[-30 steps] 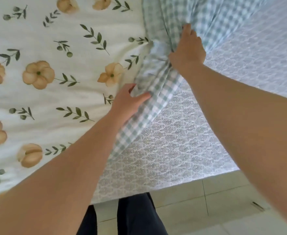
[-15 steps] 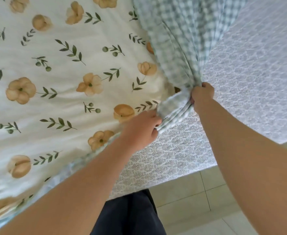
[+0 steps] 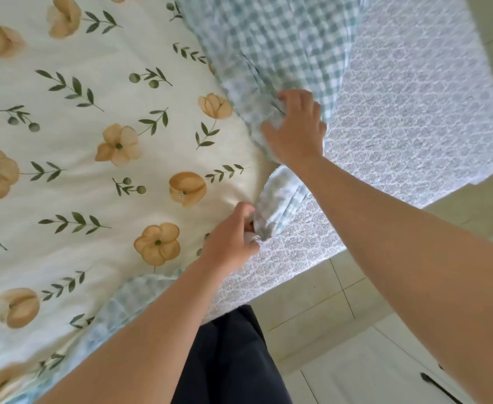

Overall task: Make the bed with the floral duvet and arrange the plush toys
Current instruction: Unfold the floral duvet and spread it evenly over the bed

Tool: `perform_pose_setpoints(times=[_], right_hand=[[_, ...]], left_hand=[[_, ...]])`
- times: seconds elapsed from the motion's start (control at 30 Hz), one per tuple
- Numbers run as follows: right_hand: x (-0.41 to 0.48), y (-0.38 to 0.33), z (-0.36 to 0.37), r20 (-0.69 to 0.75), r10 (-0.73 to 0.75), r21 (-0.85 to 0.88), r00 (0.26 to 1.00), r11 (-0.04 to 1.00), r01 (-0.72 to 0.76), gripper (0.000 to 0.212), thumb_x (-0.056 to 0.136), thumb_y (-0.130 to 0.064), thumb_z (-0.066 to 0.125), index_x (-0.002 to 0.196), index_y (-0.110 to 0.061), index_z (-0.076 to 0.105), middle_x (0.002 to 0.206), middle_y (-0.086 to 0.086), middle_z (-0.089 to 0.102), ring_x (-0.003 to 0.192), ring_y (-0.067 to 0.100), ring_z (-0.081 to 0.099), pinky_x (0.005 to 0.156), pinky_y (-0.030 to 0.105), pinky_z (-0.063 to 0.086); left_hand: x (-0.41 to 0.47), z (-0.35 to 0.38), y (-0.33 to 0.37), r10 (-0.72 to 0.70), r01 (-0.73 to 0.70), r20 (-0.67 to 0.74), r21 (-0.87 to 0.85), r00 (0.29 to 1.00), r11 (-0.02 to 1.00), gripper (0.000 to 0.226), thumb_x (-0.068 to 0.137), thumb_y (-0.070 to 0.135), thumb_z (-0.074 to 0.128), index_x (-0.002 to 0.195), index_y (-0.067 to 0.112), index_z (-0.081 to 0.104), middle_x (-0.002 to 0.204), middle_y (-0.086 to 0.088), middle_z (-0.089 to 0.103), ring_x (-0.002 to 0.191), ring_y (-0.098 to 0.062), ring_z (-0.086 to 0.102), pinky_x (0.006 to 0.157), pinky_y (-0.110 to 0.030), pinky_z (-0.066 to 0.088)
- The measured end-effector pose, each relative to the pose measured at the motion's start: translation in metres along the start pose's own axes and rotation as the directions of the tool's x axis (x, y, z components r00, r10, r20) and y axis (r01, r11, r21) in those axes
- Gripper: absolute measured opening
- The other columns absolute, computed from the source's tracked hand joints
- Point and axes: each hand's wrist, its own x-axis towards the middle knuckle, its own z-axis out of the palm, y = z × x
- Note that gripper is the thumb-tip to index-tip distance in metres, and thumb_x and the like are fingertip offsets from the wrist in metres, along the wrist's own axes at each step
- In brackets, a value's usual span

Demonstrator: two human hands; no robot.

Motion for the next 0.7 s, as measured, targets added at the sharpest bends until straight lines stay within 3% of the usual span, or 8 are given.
perform_pose_setpoints(times=[0.1, 0.2, 0.33, 0.43, 0.47, 0.53, 0.6, 0.7], right_hand=[[-0.003, 0.019, 0.006, 0.183, 0.051, -0.213, 0.982, 0.977, -0.011, 0.077, 0.084, -0.027, 0.065, 0.147, -0.034, 0.021, 0.154, 0.003, 0.018, 0.141, 0.029, 0.022, 0.101, 0.059, 0.038], [-0.014, 0.049, -0.001, 0.108, 0.214, -0.050, 0.971, 0.977, -0.209, 0.075, 0.088, 0.003, 0.052, 0.147, -0.033, 0.025, 0.145, 0.007, 0.034, 0.120, 0.032, 0.050, 0.084, 0.040, 0.051], [-0.021, 0.073, -0.009, 0.095, 0.184, 0.146, 0.978, 0.970, -0.197, 0.058, 0.094, -0.001, 0.044, 0.145, -0.027, 0.034, 0.125, 0.009, 0.054, 0.108, 0.029, 0.057, 0.077, 0.033, 0.046], [-0.021, 0.085, -0.020, 0.204, 0.234, 0.340, 0.951, 0.894, -0.293, 0.051, 0.093, -0.005, 0.049, 0.139, -0.025, 0.040, 0.110, 0.001, 0.058, 0.094, 0.024, 0.060, 0.064, 0.031, 0.051], [-0.022, 0.089, -0.025, 0.276, 0.255, 0.470, 0.927, 0.805, -0.361, 0.053, 0.092, -0.001, 0.050, 0.138, -0.024, 0.042, 0.110, 0.000, 0.059, 0.096, 0.024, 0.062, 0.064, 0.031, 0.053], [-0.026, 0.101, -0.036, 0.461, 0.241, 0.745, 0.854, 0.417, -0.520, 0.058, 0.088, 0.012, 0.044, 0.135, -0.022, 0.047, 0.113, 0.006, 0.064, 0.099, 0.025, 0.068, 0.068, 0.032, 0.057], [-0.036, 0.125, -0.041, 0.551, 0.238, 0.804, 0.800, 0.105, -0.585, 0.059, 0.087, 0.016, 0.039, 0.135, -0.017, 0.049, 0.107, 0.010, 0.069, 0.093, 0.025, 0.071, 0.070, 0.036, 0.060], [-0.066, 0.165, -0.033, 0.626, 0.293, 0.733, 0.722, 0.093, -0.673, 0.062, 0.086, 0.016, 0.046, 0.139, -0.016, 0.049, 0.122, 0.015, 0.065, 0.106, 0.029, 0.067, 0.085, 0.043, 0.058]], left_hand=[[-0.007, -0.006, -0.011, -0.088, 0.102, -0.215, 0.056, 0.973, 0.993, 0.052, 0.076, 0.027, 0.071, 0.121, 0.028, 0.045, 0.094, 0.011, 0.057, 0.080, -0.010, 0.059, 0.067, -0.033, 0.057], [-0.019, -0.005, -0.017, -0.075, 0.090, -0.075, 0.223, 0.994, 0.971, 0.037, 0.074, 0.033, 0.068, 0.107, 0.027, 0.052, 0.091, 0.009, 0.054, 0.074, -0.014, 0.057, 0.062, -0.031, 0.053], [-0.035, 0.003, -0.023, -0.096, 0.121, -0.104, 0.264, 0.990, 0.957, 0.019, 0.089, 0.028, 0.058, 0.103, 0.016, 0.055, 0.077, 0.003, 0.060, 0.062, -0.017, 0.059, 0.052, -0.030, 0.045], [-0.048, 0.014, -0.020, 0.031, 0.028, -0.168, 0.338, 0.985, 0.941, 0.015, 0.090, 0.027, 0.059, 0.099, 0.016, 0.057, 0.078, 0.006, 0.060, 0.067, -0.015, 0.057, 0.057, -0.029, 0.045], [-0.053, 0.018, -0.019, 0.078, -0.006, -0.187, 0.358, 0.979, 0.934, 0.015, 0.089, 0.026, 0.061, 0.100, 0.017, 0.057, 0.078, 0.007, 0.059, 0.067, -0.015, 0.056, 0.057, -0.027, 0.043], [-0.060, 0.025, -0.019, 0.144, -0.042, -0.239, 0.387, 0.960, 0.921, 0.017, 0.084, 0.022, 0.068, 0.096, 0.017, 0.058, 0.077, 0.007, 0.058, 0.064, -0.014, 0.053, 0.054, -0.026, 0.039], [-0.067, 0.035, -0.023, 0.201, -0.064, -0.322, 0.390, 0.925, 0.919, 0.022, 0.074, 0.015, 0.076, 0.089, 0.015, 0.059, 0.076, 0.004, 0.058, 0.060, -0.015, 0.050, 0.047, -0.026, 0.034], [-0.076, 0.054, -0.033, 0.228, -0.066, -0.356, 0.412, 0.906, 0.909, 0.032, 0.067, 0.005, 0.079, 0.091, 0.016, 0.061, 0.083, 0.004, 0.061, 0.066, -0.017, 0.055, 0.045, -0.024, 0.036]])
